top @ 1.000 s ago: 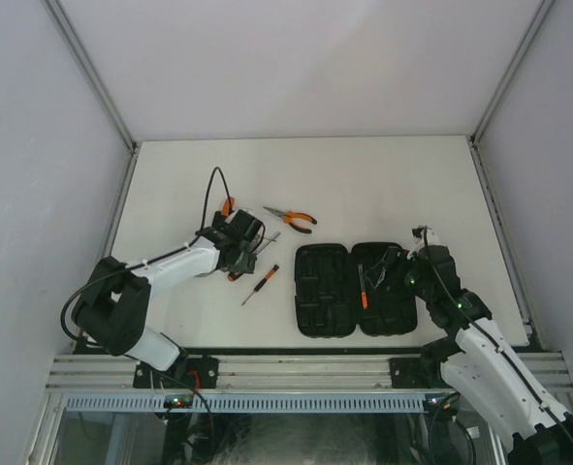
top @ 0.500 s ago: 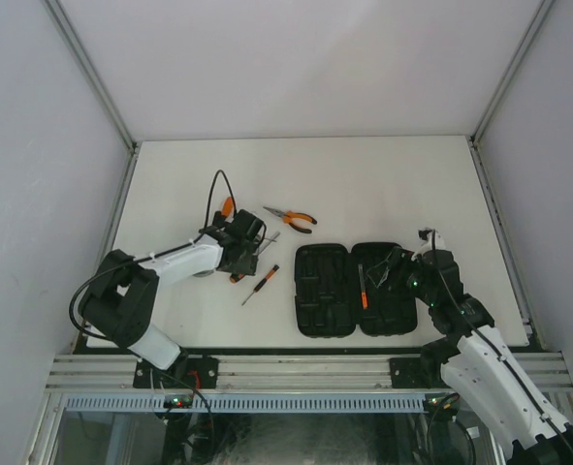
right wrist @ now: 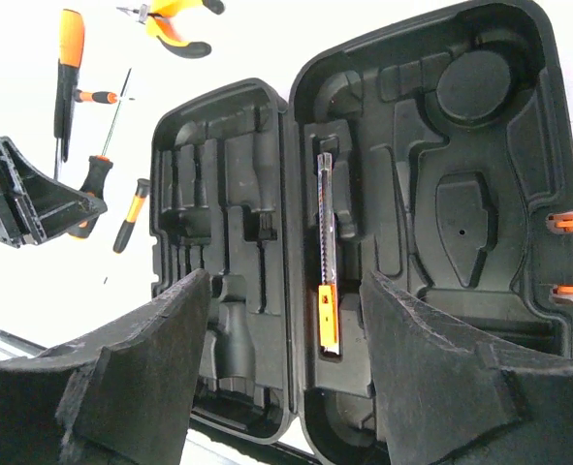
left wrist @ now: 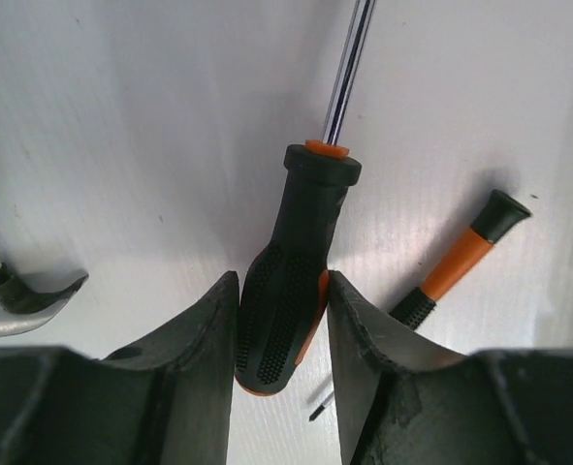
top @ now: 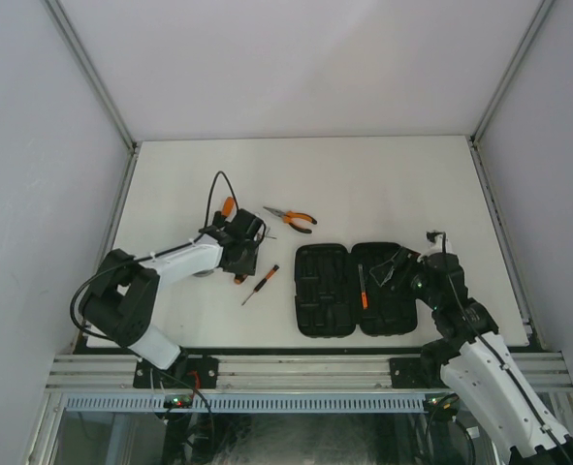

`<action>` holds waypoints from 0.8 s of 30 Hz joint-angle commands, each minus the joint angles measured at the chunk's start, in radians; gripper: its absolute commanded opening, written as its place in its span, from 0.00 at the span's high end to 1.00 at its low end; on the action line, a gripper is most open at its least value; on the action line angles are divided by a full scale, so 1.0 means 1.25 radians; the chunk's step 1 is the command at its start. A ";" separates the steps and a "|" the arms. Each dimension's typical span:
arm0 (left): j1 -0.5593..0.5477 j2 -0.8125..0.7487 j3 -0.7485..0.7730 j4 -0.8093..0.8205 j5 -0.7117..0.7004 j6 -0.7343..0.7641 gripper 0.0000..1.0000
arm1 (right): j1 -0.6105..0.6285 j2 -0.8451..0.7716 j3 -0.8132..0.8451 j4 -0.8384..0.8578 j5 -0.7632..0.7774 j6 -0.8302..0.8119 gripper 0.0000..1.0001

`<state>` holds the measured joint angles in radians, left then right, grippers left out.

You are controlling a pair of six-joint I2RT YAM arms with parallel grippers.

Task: Sort the tools into containers
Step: Pick up the screwdriver from the center of the board.

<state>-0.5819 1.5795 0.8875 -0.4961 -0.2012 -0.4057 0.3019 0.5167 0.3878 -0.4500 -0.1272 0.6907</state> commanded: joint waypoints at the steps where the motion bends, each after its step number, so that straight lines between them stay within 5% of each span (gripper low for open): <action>1: 0.004 -0.099 0.000 0.027 0.023 0.006 0.69 | -0.010 -0.029 0.004 0.007 0.012 0.027 0.37; 19: -0.007 -0.405 -0.020 -0.010 0.163 0.017 0.86 | -0.011 -0.171 0.013 0.083 0.012 -0.009 0.37; 24: -0.010 -0.433 -0.011 -0.034 0.217 0.035 0.87 | 0.023 -0.183 -0.033 0.232 -0.090 -0.091 0.39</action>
<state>-0.5869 1.0847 0.8623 -0.5312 -0.0082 -0.3969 0.2981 0.3031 0.3794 -0.3584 -0.1398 0.6704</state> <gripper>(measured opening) 0.388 0.620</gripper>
